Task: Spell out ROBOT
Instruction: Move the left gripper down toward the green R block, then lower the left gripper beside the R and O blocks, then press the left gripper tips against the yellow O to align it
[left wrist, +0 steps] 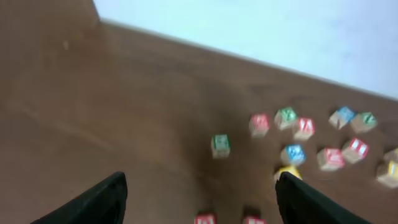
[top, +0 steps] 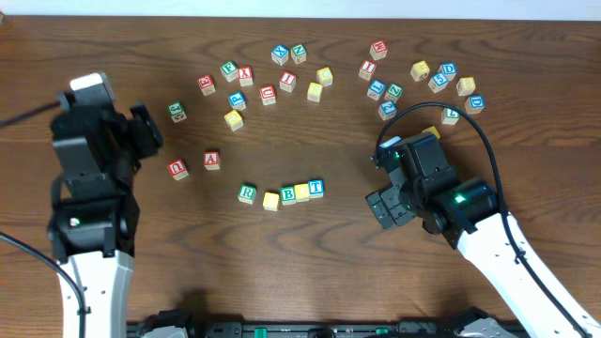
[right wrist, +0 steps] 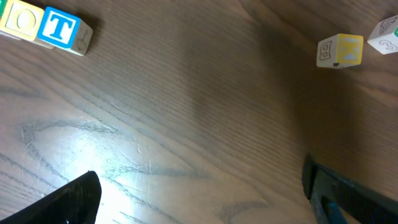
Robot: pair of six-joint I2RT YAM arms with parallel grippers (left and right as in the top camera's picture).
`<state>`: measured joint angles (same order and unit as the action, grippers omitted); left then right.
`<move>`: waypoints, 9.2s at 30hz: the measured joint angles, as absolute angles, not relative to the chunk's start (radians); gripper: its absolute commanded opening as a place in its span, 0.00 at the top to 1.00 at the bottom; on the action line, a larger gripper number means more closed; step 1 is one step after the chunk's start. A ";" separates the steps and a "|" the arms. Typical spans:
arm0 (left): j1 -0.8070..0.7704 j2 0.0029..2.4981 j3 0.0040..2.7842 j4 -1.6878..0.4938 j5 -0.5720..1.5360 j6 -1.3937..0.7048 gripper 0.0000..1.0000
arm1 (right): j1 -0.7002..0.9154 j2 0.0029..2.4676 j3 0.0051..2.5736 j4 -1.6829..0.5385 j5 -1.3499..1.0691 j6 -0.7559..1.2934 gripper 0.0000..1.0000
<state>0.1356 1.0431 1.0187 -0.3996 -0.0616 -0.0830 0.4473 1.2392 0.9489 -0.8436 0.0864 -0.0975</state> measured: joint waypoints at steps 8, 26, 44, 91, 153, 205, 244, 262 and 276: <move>0.065 1.032 0.908 -0.420 -0.063 -0.154 0.25 | 0.447 1.239 0.949 -0.851 0.092 0.023 0.01; -0.122 1.059 0.712 -0.639 -0.058 -0.165 0.25 | 0.447 1.281 0.887 -0.822 0.095 0.115 0.01; -0.122 1.250 0.703 -0.542 -0.047 -0.124 0.25 | 0.447 1.288 0.887 -0.821 0.096 0.122 0.01; -0.330 1.221 0.703 -0.685 0.069 -0.184 0.93 | 0.447 1.288 0.887 -0.821 0.095 0.122 0.01; -0.496 1.497 0.694 -0.481 0.178 -0.175 0.92 | 0.447 1.288 0.887 -0.821 0.096 0.122 0.01; -0.472 1.504 0.694 -0.360 0.151 -0.130 0.92 | 0.447 1.288 0.887 -0.821 0.096 0.122 0.01; -0.472 1.504 0.694 -0.332 0.151 -0.132 0.92 | 0.447 1.288 0.887 -0.821 0.095 0.123 0.01; -0.472 1.504 0.694 -0.302 0.146 -0.189 0.92 | 0.447 1.288 0.887 -0.821 0.095 0.123 0.01; -0.472 1.504 0.694 -0.302 0.121 -0.213 0.92 | 0.447 1.288 0.887 -0.821 0.095 0.123 0.01</move>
<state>-0.4721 1.5036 0.6941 -0.3023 0.1207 -0.2134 0.4473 1.2877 0.8867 -0.8207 0.0952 0.1226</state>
